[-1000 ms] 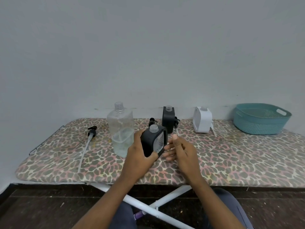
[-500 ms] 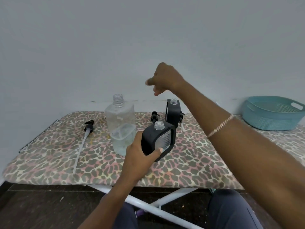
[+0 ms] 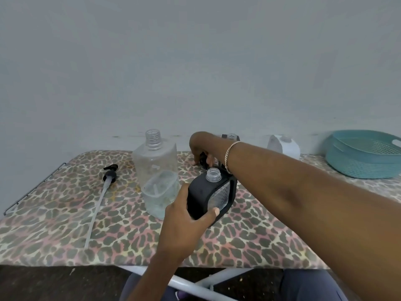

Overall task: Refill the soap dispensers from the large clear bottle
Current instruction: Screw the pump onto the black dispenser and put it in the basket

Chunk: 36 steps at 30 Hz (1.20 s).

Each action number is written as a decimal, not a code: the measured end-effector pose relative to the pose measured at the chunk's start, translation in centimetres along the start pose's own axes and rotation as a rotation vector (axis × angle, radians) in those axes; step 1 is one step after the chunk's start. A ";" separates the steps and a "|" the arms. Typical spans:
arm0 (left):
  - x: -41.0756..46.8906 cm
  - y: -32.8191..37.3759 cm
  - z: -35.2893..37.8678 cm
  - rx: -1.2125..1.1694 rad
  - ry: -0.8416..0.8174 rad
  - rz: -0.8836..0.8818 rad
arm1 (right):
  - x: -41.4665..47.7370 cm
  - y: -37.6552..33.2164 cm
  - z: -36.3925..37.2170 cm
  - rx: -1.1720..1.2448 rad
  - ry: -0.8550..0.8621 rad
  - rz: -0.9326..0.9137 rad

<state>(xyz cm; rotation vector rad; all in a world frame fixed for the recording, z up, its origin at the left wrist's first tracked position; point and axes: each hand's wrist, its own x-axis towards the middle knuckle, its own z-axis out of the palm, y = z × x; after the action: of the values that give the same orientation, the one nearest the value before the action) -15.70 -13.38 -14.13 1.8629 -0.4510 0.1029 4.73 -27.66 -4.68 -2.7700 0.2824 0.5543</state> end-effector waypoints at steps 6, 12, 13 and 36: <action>0.1 -0.1 -0.1 0.003 0.003 0.001 | 0.2 -1.9 -1.4 0.131 -0.013 0.031; -0.1 0.3 -0.3 -0.030 -0.005 0.019 | -7.6 -1.1 -6.7 0.494 0.288 -0.393; -0.2 0.4 -0.4 -0.038 -0.008 0.020 | -9.3 -0.6 -7.0 0.531 0.339 -0.452; -0.5 0.9 -0.6 -0.117 -0.072 0.008 | -20.5 9.3 4.2 0.565 0.726 -0.641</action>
<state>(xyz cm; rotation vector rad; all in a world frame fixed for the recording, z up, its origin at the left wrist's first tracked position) -16.37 -12.96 -13.23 1.7536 -0.5037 0.0150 -17.63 -32.29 -2.53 -2.1973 -0.2671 -0.6065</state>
